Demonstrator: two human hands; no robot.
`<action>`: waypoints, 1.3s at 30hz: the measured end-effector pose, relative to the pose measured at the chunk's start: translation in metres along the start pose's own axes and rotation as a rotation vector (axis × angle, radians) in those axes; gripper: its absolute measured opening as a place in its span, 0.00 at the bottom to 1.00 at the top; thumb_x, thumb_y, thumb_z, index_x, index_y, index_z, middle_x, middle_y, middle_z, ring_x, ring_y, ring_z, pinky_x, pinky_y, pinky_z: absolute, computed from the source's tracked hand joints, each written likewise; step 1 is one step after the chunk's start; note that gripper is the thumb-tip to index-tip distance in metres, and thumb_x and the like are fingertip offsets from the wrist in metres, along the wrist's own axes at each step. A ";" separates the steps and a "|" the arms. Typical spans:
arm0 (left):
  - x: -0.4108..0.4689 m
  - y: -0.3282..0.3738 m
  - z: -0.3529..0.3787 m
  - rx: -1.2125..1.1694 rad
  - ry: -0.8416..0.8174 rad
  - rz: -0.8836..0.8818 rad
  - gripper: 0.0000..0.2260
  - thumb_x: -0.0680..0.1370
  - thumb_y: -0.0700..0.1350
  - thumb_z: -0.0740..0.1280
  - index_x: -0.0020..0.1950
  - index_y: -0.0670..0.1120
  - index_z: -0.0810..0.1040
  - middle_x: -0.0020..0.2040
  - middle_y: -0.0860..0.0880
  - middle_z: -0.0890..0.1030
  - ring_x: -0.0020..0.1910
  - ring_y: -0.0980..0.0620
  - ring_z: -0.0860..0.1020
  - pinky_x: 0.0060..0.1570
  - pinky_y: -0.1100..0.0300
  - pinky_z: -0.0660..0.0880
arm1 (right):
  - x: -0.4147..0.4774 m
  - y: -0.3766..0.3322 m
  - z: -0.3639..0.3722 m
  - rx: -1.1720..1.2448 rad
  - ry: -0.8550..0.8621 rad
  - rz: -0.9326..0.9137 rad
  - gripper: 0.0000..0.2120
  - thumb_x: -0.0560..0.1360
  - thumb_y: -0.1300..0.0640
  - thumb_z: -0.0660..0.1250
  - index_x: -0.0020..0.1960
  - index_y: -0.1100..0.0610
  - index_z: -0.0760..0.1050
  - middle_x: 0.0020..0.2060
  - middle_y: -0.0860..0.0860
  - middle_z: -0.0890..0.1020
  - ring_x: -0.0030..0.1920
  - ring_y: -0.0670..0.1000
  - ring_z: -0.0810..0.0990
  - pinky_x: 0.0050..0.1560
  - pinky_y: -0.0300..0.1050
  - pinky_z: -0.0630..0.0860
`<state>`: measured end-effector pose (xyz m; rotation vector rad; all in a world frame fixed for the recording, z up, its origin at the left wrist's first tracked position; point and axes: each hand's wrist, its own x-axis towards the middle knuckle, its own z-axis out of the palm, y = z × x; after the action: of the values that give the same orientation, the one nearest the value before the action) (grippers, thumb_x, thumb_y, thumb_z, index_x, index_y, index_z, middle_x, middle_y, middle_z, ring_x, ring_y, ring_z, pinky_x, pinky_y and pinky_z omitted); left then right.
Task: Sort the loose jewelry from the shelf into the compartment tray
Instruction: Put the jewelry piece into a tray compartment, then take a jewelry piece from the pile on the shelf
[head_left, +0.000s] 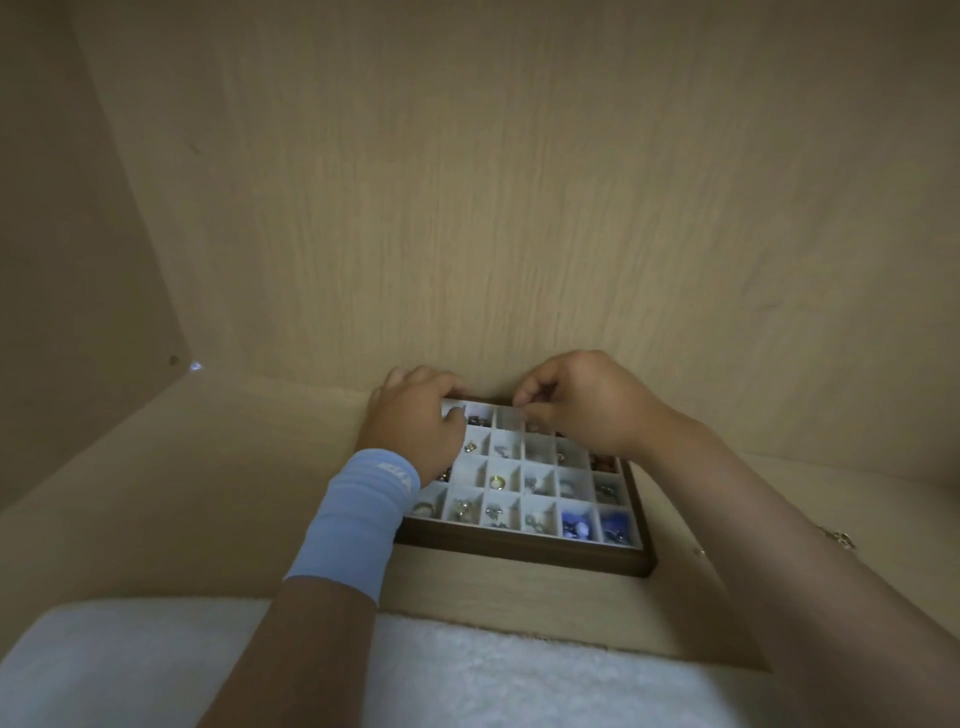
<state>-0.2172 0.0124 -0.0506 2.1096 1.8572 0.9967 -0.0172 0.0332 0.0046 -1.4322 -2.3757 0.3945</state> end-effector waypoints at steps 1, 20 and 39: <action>0.000 0.006 0.000 -0.011 0.000 0.027 0.13 0.76 0.43 0.64 0.58 0.53 0.79 0.57 0.55 0.79 0.60 0.51 0.69 0.64 0.55 0.66 | -0.008 0.006 -0.008 0.019 0.019 0.025 0.03 0.75 0.55 0.73 0.46 0.46 0.84 0.40 0.38 0.83 0.41 0.36 0.79 0.42 0.34 0.73; -0.022 0.172 0.099 0.081 -0.465 0.358 0.08 0.75 0.50 0.64 0.47 0.55 0.84 0.46 0.55 0.82 0.53 0.52 0.75 0.58 0.55 0.74 | -0.125 0.115 -0.058 -0.064 -0.320 0.376 0.08 0.63 0.55 0.79 0.34 0.43 0.83 0.29 0.37 0.83 0.34 0.37 0.80 0.37 0.34 0.75; -0.013 0.160 0.113 -0.140 -0.351 0.301 0.04 0.74 0.47 0.69 0.41 0.53 0.81 0.38 0.59 0.74 0.42 0.58 0.73 0.50 0.56 0.74 | -0.119 0.134 -0.046 0.354 -0.064 0.324 0.05 0.70 0.59 0.77 0.38 0.51 0.84 0.29 0.44 0.81 0.29 0.38 0.75 0.35 0.33 0.72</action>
<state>-0.0217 -0.0005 -0.0579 2.3387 1.2994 0.7208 0.1604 -0.0086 -0.0250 -1.6436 -1.9858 0.9045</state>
